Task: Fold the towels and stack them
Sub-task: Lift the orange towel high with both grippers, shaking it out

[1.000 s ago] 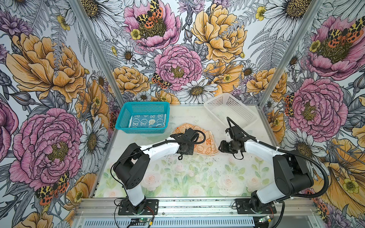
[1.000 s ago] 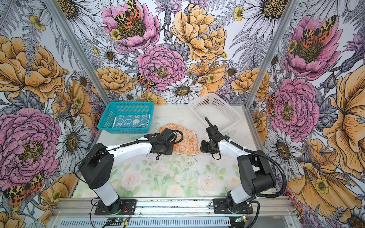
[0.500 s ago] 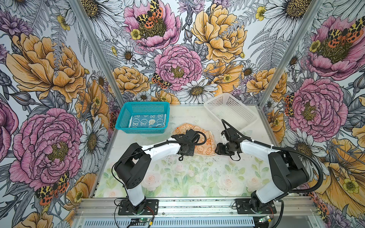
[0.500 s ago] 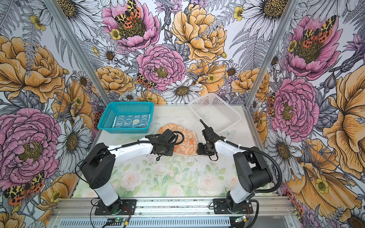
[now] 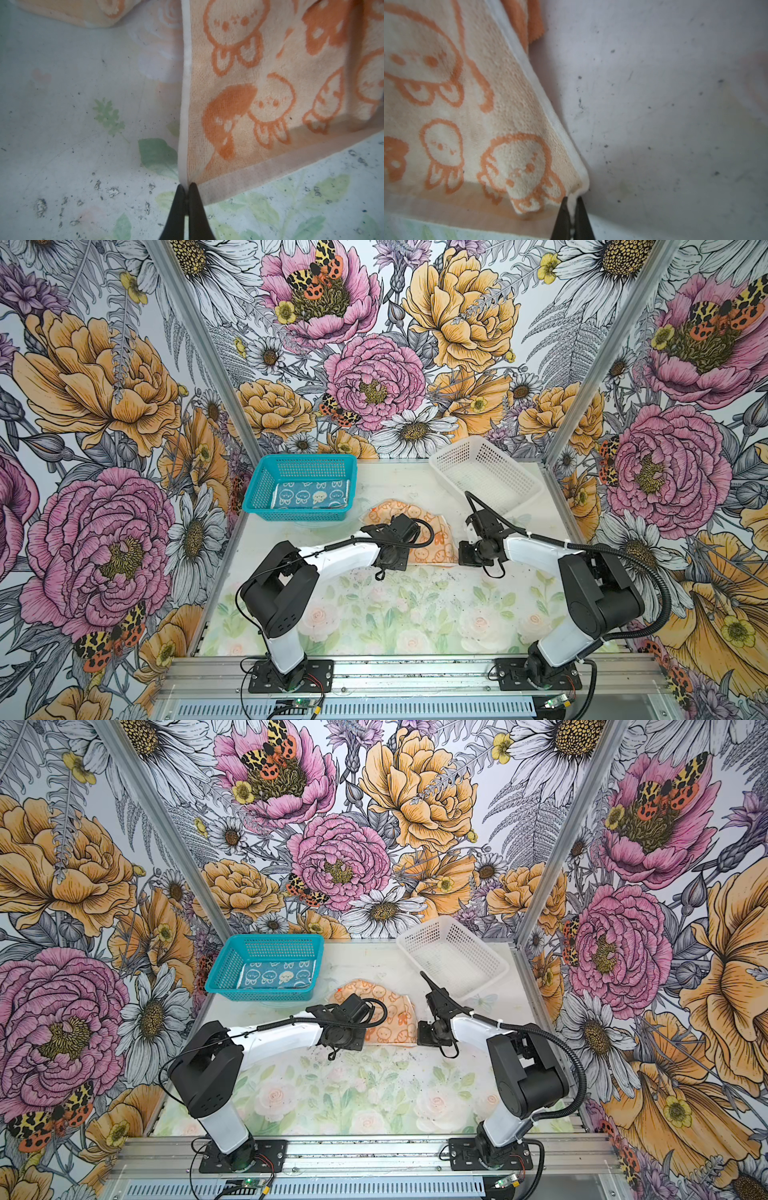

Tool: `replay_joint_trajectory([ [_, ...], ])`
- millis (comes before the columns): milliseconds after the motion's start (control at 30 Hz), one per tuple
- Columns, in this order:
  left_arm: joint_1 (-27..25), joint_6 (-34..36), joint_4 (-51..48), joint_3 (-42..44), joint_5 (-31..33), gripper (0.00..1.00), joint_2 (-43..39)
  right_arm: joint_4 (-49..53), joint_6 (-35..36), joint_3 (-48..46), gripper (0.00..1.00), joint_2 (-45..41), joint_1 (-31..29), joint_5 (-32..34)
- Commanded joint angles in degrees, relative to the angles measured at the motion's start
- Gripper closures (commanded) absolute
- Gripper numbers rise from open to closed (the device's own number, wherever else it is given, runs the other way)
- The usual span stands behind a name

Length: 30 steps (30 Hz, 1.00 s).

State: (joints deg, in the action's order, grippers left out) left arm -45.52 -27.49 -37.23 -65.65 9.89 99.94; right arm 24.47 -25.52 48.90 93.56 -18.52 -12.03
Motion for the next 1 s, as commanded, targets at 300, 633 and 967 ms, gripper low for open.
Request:
replay_joint_trajectory([
  [300,3.48,-2.62,4.59,3.82,3.70,1.00,-8.71,1.82,0.57,7.19,1.00,-5.06,0.11,-0.81],
  [633,15.12,-0.88,5.57,-3.85,-5.15,1.00,-20.46,5.59,1.33,25.68,1.00,-9.02,-0.83,-3.07],
  [967,16.87,4.32,1.11,-22.59,-3.39,1.00,-27.29,7.37,6.20,43.00,1.00,-18.89,-2.98,-4.82],
])
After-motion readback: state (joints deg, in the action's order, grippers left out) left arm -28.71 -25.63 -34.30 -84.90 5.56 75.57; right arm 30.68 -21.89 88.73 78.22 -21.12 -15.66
